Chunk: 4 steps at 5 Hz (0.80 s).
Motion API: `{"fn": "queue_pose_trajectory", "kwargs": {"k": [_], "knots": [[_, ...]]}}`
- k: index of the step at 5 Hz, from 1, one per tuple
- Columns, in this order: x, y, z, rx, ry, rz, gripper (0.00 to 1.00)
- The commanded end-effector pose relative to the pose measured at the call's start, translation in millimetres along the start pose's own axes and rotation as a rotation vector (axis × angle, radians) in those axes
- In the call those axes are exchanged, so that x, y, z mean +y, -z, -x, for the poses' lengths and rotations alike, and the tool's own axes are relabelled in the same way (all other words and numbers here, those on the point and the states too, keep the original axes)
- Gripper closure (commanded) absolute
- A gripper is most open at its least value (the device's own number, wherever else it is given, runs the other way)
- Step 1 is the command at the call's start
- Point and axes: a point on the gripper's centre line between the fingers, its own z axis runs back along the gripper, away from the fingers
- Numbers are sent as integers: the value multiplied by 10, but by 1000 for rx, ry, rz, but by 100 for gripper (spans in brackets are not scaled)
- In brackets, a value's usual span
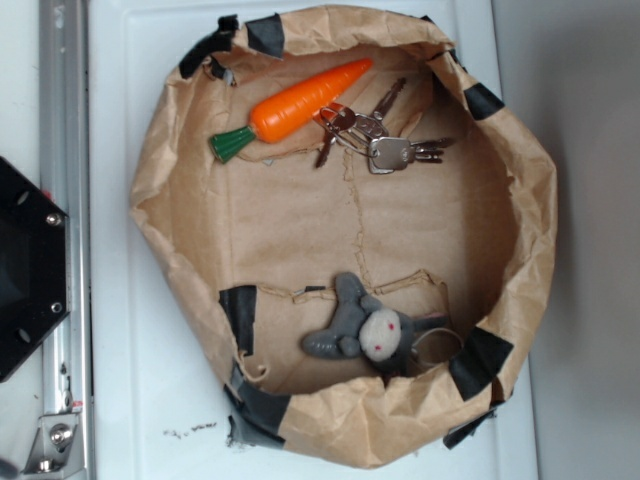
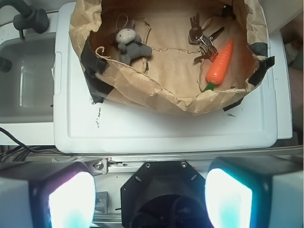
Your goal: Grab the silver keys.
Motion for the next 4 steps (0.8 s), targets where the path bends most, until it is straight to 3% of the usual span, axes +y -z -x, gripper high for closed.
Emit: {"fn": "queue_pose_trajectory", "kwargs": {"k": [1, 4], "knots": [[0, 0, 0, 0, 0, 0, 0], [181, 429, -1009, -144, 92, -25, 0]]}}
